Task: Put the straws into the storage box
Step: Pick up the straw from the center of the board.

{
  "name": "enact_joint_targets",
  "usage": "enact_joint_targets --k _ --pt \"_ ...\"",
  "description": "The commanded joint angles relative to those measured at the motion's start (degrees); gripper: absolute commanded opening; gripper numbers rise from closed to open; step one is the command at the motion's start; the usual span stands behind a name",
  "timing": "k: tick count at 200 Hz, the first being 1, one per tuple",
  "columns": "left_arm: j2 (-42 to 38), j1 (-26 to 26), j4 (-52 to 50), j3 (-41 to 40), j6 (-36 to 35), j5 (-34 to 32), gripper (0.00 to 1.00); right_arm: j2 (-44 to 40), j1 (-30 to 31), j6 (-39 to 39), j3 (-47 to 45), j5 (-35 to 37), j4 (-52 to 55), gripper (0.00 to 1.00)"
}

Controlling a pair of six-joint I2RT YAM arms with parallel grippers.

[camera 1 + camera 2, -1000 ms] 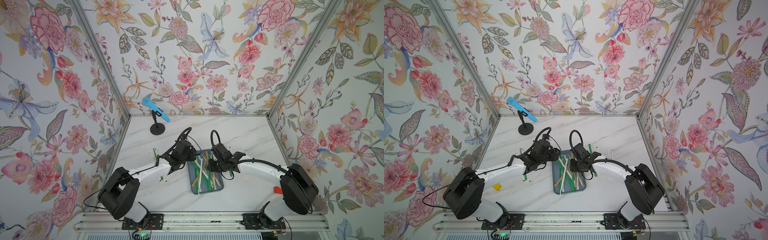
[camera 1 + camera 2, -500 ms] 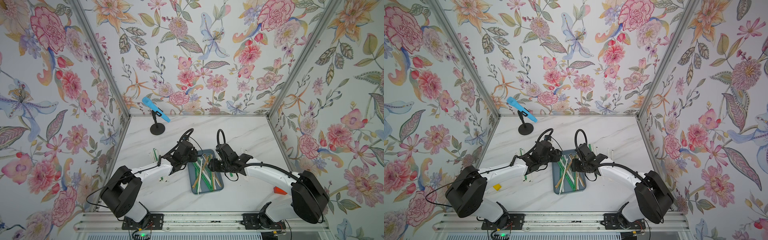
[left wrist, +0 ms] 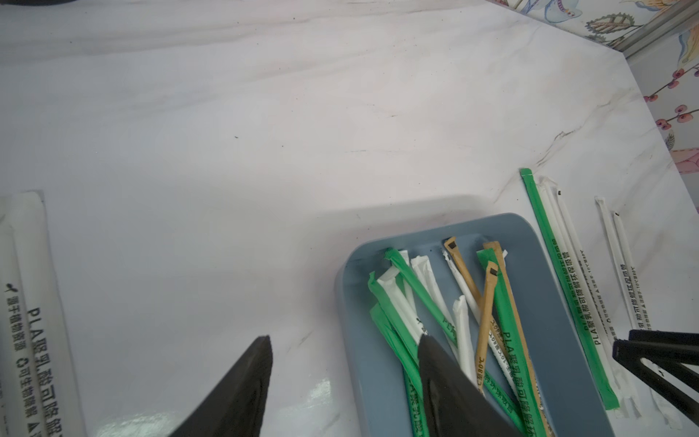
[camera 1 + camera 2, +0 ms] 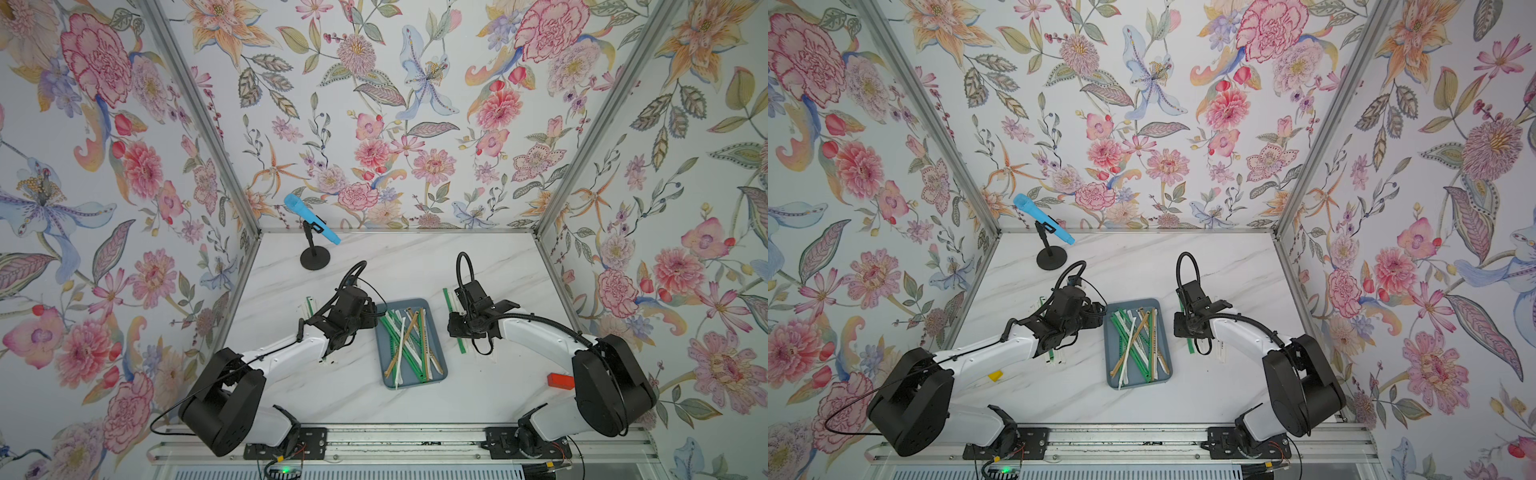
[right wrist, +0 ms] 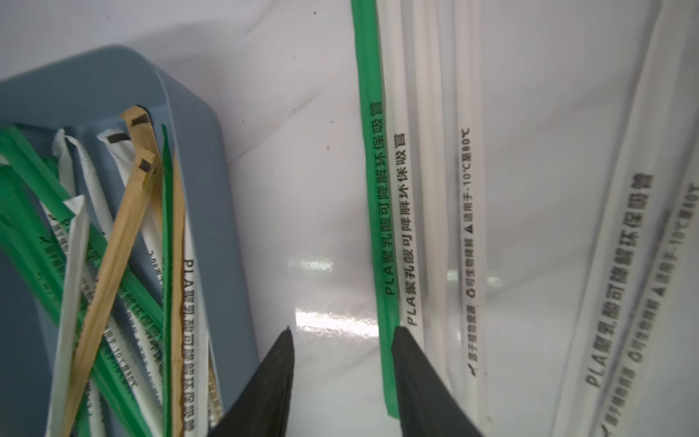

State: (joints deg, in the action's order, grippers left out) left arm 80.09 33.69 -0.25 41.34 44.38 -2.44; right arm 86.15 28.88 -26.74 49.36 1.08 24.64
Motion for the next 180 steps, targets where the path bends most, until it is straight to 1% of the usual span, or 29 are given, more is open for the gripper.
enact_joint_targets --k 1,35,109,123,151,167,180 --pt "-2.5 -1.9 -2.6 -1.8 0.2 -2.2 0.67 1.1 -1.2 3.6 0.8 2.0 0.2 0.42" --pt "-4.4 -3.5 -3.5 -3.2 -0.3 -2.3 0.67 3.5 -1.4 4.0 0.4 -0.4 -1.8 0.37" --pt "-5.4 -4.0 -4.0 -4.1 -0.6 -2.3 0.67 9.3 -1.5 5.4 1.2 0.5 -3.0 0.36" --pt "-5.6 -4.1 -4.1 -4.3 -0.6 -2.4 0.68 10.0 -1.5 5.3 1.1 -0.1 -3.0 0.30" --pt "-6.6 -4.6 -4.6 -4.6 -0.8 -2.7 0.67 10.2 -0.6 4.6 0.4 0.4 -3.2 0.13" --pt "-7.2 -5.0 -5.2 -4.6 -1.1 -2.9 0.68 9.5 -0.4 3.7 0.0 0.8 -3.2 0.07" --pt "-7.7 -5.3 -5.5 -4.6 -1.4 -3.2 0.68 8.5 -0.3 2.9 -0.2 0.9 -3.0 0.04"
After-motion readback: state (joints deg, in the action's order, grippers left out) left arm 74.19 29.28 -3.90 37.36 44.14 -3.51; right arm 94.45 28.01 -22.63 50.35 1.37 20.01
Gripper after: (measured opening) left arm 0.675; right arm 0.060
